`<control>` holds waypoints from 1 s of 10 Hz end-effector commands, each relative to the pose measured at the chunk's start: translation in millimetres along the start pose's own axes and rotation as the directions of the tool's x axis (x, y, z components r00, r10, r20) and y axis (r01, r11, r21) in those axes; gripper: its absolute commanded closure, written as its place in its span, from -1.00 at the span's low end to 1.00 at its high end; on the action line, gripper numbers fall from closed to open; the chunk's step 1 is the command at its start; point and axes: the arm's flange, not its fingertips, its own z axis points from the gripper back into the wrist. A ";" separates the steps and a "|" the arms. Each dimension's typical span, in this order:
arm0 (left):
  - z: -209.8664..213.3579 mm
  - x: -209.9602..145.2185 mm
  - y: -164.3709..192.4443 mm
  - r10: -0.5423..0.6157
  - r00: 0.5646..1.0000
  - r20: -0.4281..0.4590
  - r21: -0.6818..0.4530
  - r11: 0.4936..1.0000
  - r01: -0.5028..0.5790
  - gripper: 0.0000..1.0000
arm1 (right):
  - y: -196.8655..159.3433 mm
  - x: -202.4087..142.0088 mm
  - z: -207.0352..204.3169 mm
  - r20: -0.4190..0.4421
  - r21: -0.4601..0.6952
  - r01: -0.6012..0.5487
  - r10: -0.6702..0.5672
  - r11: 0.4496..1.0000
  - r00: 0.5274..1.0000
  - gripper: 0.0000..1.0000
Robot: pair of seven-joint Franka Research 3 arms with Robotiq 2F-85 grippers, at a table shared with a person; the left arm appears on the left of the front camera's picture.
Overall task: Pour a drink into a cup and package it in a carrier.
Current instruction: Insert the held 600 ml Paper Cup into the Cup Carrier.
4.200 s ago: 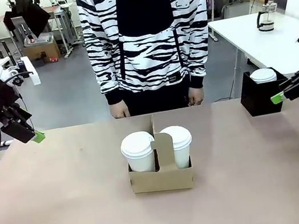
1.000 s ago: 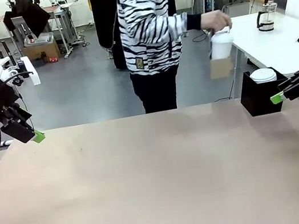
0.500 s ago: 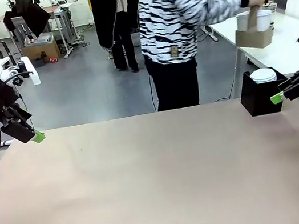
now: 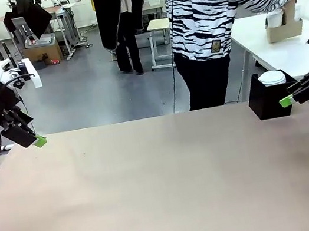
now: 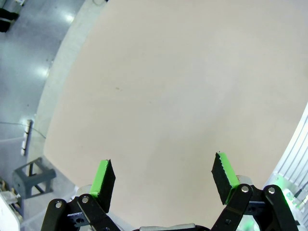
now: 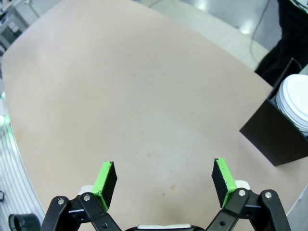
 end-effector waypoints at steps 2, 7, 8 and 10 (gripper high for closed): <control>0.6 -0.2 -1.2 0.015 1.000 0.002 -0.002 1.000 -0.015 -1.00 | -3.7 0.6 1.9 -0.006 0.008 -0.014 0.014 1.000 1.000 -1.00; 0.6 -0.2 -1.2 0.015 1.000 0.002 -0.002 1.000 -0.015 -1.00 | -3.7 0.6 1.9 -0.006 0.008 -0.014 0.014 1.000 1.000 -1.00; 0.6 -0.2 -1.2 0.015 1.000 0.002 -0.002 1.000 -0.015 -1.00 | -3.7 0.6 1.9 -0.006 0.008 -0.014 0.014 1.000 1.000 -1.00; 0.6 -0.2 -1.2 0.015 1.000 0.002 -0.002 1.000 -0.015 -1.00 | -3.7 0.6 1.9 -0.006 0.008 -0.014 0.014 1.000 1.000 -1.00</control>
